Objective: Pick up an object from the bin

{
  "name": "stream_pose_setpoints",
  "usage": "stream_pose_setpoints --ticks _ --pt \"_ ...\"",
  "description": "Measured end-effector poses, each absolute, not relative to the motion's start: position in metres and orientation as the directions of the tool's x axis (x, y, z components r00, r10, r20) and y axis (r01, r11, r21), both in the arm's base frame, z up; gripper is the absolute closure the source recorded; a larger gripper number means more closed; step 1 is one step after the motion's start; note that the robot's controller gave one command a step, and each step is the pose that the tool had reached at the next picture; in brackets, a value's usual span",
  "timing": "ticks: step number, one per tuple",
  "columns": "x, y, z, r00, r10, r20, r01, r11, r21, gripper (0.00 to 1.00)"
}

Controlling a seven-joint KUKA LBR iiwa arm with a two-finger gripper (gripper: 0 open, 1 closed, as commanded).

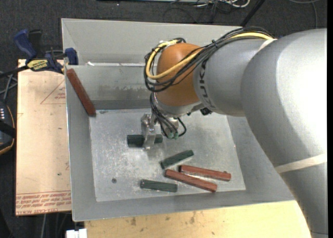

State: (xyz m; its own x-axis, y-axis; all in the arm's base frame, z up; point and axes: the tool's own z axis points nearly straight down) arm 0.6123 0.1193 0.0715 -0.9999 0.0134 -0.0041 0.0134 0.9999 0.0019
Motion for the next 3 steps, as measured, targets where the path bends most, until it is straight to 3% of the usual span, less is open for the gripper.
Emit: stream_pose_setpoints --ticks 1,2,3 --pt "0.611 0.117 0.072 -1.0 -0.029 -0.006 -0.029 1.0 0.004 1.0" --pt "0.614 0.109 0.11 -0.997 -0.072 0.005 -0.072 0.997 0.0 1.0" --pt "0.644 0.123 0.181 -1.0 -0.007 -0.002 -0.007 1.0 0.001 1.0"
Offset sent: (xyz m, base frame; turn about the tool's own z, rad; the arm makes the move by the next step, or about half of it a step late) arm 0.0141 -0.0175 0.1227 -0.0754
